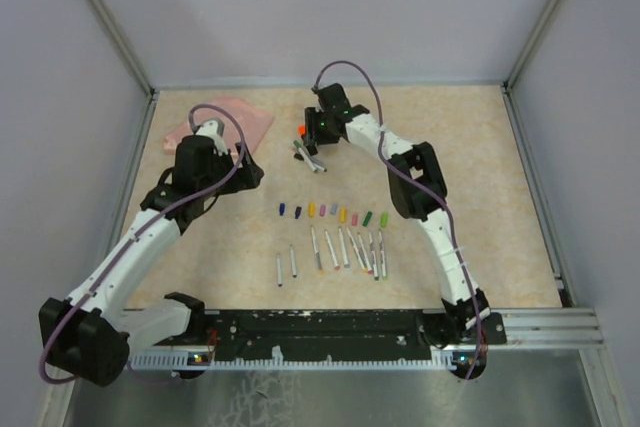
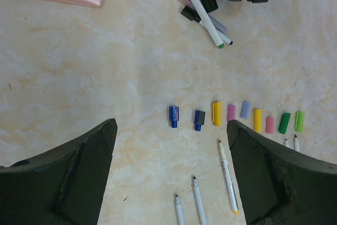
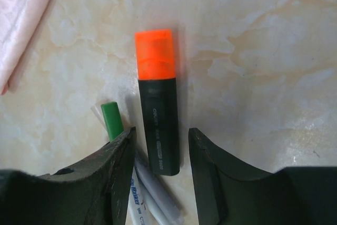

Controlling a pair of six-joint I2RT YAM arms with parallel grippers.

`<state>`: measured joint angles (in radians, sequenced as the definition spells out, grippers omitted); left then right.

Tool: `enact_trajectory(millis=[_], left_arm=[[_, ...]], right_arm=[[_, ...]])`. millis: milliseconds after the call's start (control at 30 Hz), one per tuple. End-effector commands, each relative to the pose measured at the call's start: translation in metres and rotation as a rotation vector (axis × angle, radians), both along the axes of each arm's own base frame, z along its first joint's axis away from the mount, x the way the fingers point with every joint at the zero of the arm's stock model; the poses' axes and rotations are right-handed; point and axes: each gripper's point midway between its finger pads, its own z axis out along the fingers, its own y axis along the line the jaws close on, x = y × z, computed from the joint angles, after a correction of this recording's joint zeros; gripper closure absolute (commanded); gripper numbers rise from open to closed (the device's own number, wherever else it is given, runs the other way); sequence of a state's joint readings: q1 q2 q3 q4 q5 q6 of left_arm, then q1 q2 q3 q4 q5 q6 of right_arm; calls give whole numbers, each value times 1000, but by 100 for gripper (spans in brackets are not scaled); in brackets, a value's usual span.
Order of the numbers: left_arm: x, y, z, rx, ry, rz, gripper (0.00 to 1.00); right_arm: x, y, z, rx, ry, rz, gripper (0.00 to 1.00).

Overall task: Open the pen caps
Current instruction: Move the pen to the center of the board.

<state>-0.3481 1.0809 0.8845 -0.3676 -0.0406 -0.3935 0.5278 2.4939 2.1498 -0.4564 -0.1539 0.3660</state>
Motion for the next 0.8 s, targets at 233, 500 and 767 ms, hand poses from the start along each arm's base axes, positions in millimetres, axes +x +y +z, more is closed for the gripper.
enact_trajectory(millis=[233, 500, 767], left_arm=[[10, -3, 16, -19, -49, -17, 10], [11, -5, 17, -25, -49, -26, 10], [11, -5, 17, -28, -48, -29, 10]], right_arm=[[12, -4, 7, -41, -33, 10, 56], [11, -7, 0, -123, -41, 27, 57], [10, -22, -5, -214, -49, 24, 59]])
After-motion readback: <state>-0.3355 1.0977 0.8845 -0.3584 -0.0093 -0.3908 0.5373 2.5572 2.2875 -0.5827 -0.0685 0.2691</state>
